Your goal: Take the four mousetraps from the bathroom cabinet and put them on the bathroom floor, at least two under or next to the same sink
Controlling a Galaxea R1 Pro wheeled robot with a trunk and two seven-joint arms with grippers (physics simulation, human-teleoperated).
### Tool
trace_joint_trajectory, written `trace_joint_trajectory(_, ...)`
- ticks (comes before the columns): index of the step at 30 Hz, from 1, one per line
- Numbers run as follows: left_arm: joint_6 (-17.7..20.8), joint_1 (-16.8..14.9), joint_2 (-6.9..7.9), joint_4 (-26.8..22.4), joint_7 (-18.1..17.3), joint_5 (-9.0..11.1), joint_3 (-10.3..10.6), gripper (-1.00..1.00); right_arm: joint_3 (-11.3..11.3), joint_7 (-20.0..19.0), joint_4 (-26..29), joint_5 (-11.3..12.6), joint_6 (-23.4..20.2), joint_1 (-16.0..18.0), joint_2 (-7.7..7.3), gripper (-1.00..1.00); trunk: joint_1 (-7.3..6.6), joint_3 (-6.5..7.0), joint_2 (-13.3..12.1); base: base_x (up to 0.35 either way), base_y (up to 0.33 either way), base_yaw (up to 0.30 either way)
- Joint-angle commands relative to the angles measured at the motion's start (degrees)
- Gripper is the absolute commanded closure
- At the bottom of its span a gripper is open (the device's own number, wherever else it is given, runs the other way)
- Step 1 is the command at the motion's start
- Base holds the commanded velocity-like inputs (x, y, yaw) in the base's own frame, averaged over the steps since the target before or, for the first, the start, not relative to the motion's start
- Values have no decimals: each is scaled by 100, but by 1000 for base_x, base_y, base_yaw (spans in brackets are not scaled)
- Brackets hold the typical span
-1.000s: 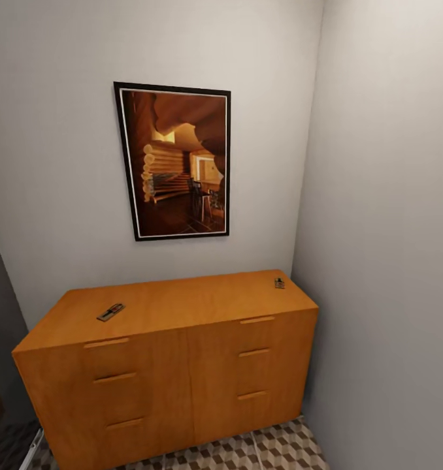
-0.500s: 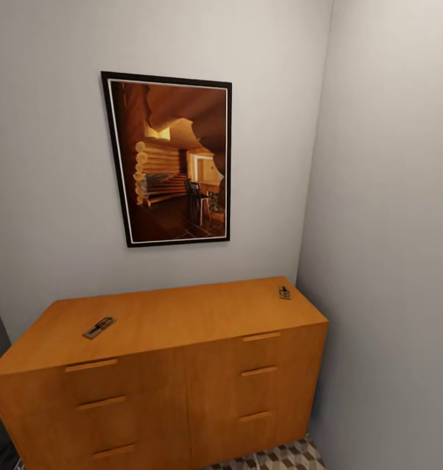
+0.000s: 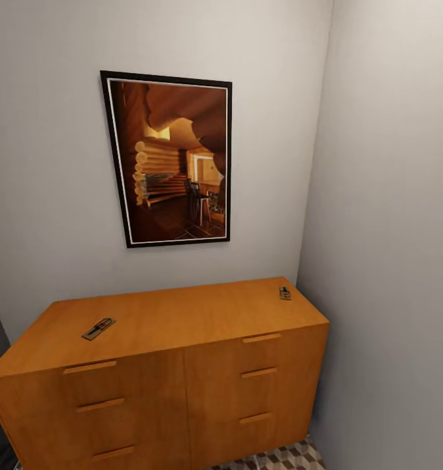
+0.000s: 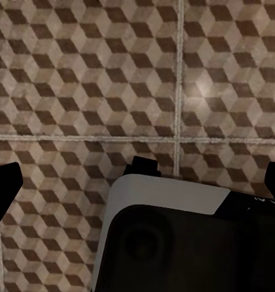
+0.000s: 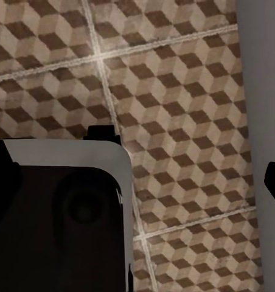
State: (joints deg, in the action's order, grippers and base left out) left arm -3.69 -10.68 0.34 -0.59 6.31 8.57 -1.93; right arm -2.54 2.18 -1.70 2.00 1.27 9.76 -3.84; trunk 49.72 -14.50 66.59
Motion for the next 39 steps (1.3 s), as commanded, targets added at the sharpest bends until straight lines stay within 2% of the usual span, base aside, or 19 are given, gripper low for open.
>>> trace_joint_trajectory(1, -20, -6, 0, 5, 2, 29, -12, -100, -27, 11, -15, 20, 15, 8, 2, -100, 0, -7, 5, 4, 0, 0)
trace_joint_trajectory(39, -18, -4, -2, 6, 10, 66, -43, -100, -27, 11, -15, 20, 22, 8, -2, -100, 0, -7, 5, -29, 28, 0)
